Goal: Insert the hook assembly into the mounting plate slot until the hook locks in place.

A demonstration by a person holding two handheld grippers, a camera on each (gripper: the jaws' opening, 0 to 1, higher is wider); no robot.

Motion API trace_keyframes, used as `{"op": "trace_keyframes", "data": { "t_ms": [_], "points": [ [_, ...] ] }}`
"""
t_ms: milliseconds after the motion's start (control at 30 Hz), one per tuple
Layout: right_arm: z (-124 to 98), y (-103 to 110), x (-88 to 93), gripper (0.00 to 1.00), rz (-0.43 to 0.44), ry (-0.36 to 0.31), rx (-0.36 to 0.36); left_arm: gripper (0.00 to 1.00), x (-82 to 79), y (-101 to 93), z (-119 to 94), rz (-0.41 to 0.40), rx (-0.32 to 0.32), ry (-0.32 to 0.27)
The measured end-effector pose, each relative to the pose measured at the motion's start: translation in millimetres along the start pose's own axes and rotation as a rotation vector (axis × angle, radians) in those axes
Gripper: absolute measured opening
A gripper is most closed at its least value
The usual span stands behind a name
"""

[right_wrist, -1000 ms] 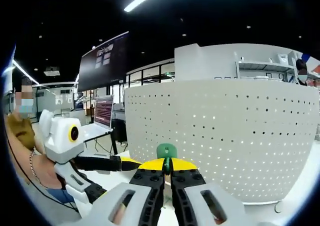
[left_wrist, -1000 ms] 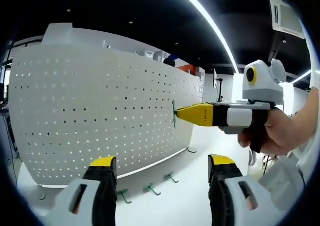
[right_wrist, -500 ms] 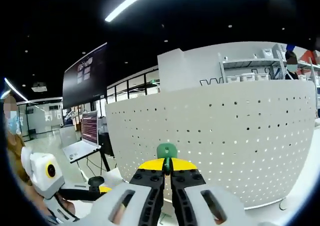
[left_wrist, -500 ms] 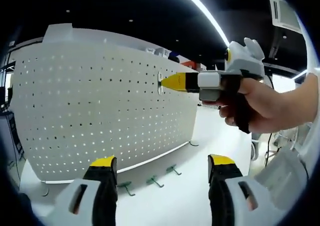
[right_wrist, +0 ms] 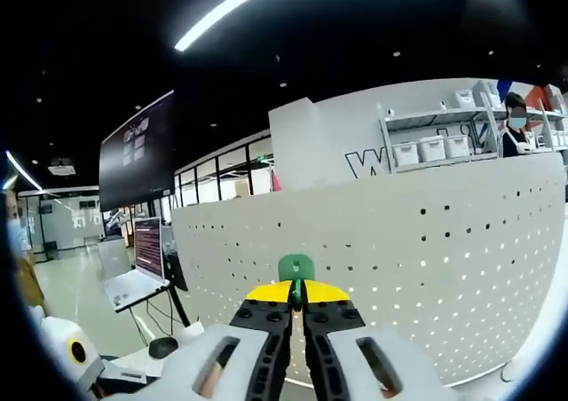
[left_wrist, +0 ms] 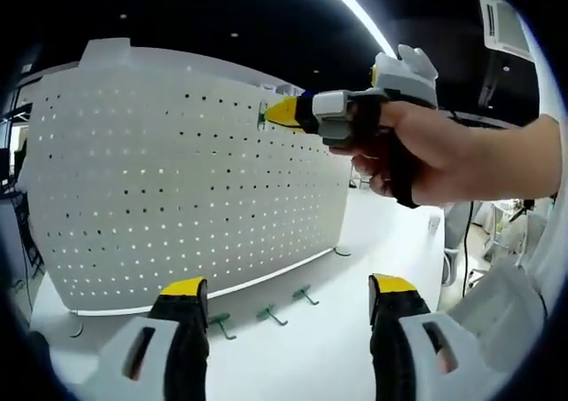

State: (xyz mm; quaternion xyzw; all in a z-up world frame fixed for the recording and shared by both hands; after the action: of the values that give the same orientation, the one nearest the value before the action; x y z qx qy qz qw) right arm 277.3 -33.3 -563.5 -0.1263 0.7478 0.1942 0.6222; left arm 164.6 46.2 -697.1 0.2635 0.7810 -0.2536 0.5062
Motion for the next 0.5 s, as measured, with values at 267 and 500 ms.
{"op": "trace_keyframes", "data": {
  "t_ms": [267, 500],
  "points": [
    [10.7, -0.8, -7.2, 0.00, 0.020, -0.018, 0.016, 0.75, 6.1, 0.7, -2.1, -0.010, 0.002, 0.001],
    [20.0, -7.4, -12.5, 0.00, 0.024, -0.026, 0.051, 0.75, 11.8, 0.0, -4.0, -0.017, 0.002, 0.006]
  ]
}}
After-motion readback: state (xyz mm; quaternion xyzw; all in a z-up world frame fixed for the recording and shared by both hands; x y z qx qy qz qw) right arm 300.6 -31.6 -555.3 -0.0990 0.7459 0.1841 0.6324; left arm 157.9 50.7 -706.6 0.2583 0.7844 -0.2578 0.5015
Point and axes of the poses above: the point that each gripper's makers call its tool centre point, and the gripper's own axes: z roughly forward along the fingers, y roughly to its left, x roughly out of its underside, the point moved 2 cm from there along -z, roughly backward along the fingers, and after that the axes turned 11 degrees about y, right-handed, at the moved point
